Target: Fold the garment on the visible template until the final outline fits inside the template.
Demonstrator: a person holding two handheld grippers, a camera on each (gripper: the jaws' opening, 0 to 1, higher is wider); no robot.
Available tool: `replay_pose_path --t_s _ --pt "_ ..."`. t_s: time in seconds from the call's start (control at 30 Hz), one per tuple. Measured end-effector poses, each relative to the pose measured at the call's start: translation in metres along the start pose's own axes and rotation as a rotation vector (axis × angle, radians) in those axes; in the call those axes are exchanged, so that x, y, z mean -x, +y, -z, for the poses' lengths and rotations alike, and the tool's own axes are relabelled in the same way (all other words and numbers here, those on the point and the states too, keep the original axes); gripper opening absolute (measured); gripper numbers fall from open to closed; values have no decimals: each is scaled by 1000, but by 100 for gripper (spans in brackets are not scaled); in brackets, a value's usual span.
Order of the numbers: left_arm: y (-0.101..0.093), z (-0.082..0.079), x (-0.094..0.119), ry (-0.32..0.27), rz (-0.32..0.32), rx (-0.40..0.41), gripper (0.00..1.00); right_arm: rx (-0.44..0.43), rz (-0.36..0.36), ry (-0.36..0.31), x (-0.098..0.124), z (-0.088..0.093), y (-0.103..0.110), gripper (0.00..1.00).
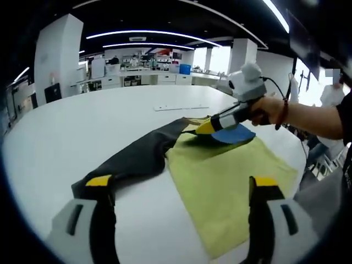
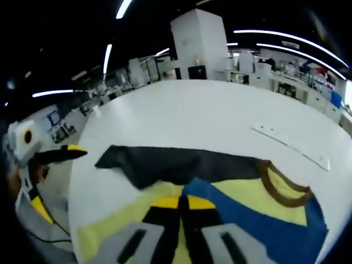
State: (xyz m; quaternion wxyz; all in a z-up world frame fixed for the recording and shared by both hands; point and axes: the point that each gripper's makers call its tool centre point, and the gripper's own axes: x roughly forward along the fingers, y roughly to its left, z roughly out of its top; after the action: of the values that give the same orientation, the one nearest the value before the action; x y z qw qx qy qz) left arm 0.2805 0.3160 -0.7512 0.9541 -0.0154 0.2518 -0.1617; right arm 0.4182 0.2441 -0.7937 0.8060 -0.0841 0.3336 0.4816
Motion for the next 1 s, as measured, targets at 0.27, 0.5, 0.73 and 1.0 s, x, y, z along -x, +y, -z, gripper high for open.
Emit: replay_pose_path --t_s 0.27,0.5,0.73,1.0 --pt "3 -2 0 -6 7 -7 99 -74 -27 32 -16 15 15 0" --pt "7 -4 2 -11 2 -16 99 -78 -63 22 -14 14 25 12" --pt "0 -5 0 -12 18 -22 99 -41 -17 -33 -4 3 15 57" --pt "-1 -8 -1 -12 19 -35 99 -17 -13 -51 5 3 11 78"
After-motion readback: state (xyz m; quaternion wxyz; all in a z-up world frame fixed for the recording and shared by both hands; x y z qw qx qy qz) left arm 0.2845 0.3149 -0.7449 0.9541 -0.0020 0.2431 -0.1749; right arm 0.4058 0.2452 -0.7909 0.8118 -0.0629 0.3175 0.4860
